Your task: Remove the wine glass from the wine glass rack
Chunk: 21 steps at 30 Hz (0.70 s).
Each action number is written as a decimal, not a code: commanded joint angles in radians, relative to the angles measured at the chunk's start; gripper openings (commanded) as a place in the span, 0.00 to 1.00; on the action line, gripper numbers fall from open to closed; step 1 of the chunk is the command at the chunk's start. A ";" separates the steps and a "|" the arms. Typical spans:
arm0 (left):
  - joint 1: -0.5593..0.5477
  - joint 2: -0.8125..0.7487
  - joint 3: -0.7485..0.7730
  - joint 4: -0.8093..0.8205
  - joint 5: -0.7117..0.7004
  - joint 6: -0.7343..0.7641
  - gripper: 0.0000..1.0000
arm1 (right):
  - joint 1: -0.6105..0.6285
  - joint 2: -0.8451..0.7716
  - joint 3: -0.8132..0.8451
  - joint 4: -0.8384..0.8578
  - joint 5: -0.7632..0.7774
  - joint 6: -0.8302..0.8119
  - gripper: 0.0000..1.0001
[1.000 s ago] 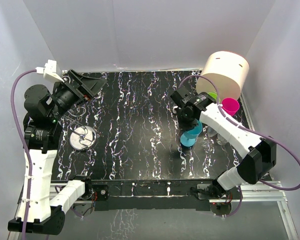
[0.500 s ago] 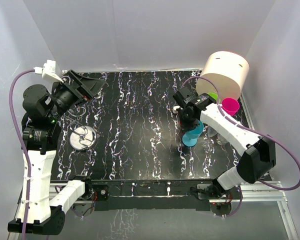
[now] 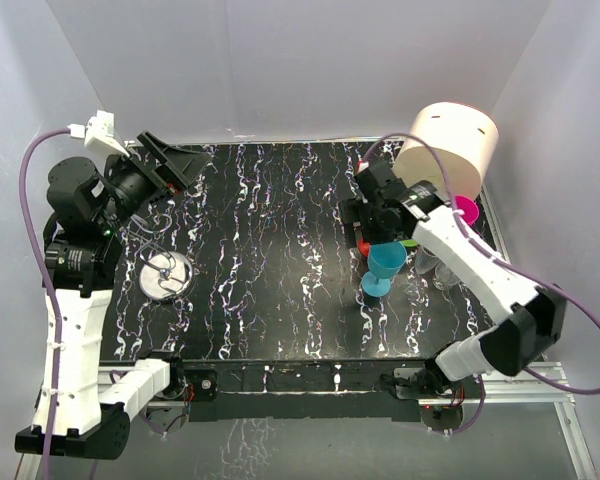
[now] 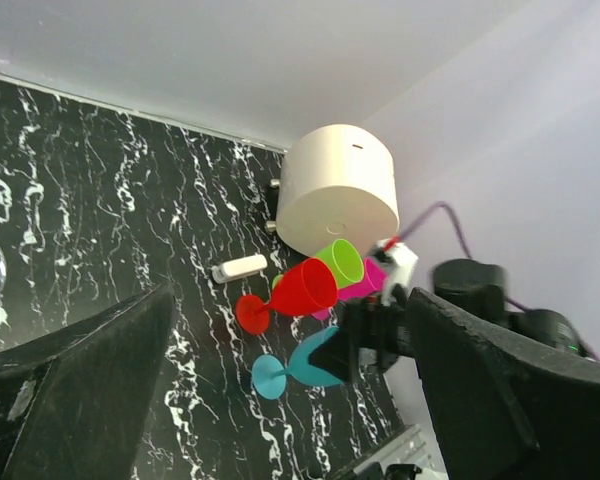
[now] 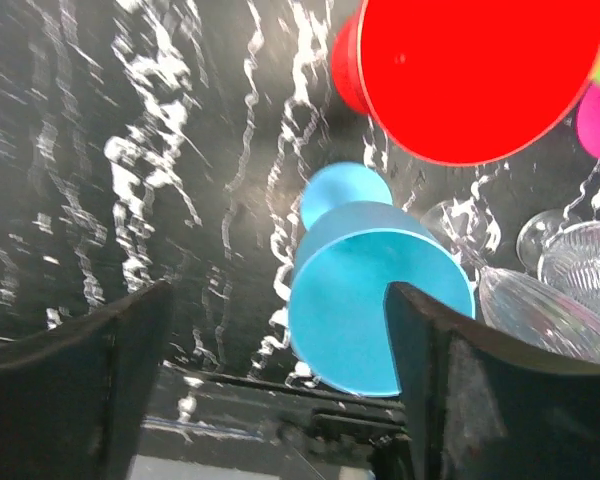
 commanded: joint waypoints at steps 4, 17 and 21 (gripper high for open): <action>-0.004 0.031 0.175 -0.075 -0.137 0.157 0.99 | -0.002 -0.225 0.187 0.228 0.008 -0.133 0.98; -0.004 -0.072 0.223 -0.021 -0.379 0.236 0.99 | -0.002 -0.638 0.090 0.631 0.174 -0.210 0.98; -0.004 -0.092 0.221 -0.026 -0.397 0.240 0.99 | -0.002 -0.624 0.157 0.578 0.225 -0.212 0.98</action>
